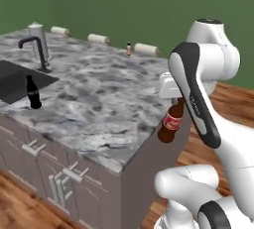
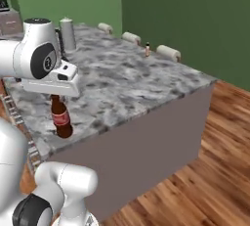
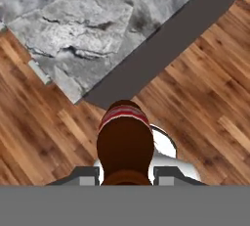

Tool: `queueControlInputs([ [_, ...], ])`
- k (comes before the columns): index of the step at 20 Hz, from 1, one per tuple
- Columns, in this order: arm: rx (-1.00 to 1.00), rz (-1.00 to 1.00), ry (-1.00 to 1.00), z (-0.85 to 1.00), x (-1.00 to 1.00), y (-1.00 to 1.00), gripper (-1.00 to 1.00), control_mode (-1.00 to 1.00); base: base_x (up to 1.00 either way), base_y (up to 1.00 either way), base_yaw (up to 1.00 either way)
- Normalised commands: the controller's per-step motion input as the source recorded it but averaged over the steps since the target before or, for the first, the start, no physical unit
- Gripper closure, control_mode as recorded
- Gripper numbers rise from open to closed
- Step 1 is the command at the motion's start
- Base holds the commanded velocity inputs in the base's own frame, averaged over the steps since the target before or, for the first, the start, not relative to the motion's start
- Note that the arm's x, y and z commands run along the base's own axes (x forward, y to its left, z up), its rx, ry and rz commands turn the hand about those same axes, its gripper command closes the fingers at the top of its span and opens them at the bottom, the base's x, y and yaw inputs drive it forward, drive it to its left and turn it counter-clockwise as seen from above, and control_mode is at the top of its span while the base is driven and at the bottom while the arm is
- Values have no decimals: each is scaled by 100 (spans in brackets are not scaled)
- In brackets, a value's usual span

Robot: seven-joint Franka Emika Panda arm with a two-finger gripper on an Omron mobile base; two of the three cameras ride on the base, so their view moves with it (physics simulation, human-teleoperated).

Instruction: Place the large bottle from the dining counter next to the other large bottle outside the sink, and place the small bottle from the dining counter next to the other small bottle inside the sink.

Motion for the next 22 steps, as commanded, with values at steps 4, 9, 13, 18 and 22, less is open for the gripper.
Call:
queueControlInputs([
  [4, 0, 0, 0, 0, 0, 0, 100, 100, 0, 63, -75],
  [9, 0, 0, 0, 0, 0, 0, 100, 100, -14, 92, -60],
  [13, 0, 0, 0, 0, 0, 0, 100, 100, -96, 72, -43],
  [18, 0, 0, 0, 0, 0, 0, 100, 100, -43, 97, -36],
  [22, 0, 0, 0, 0, 0, 0, 100, 100, 0, 100, -34],
])
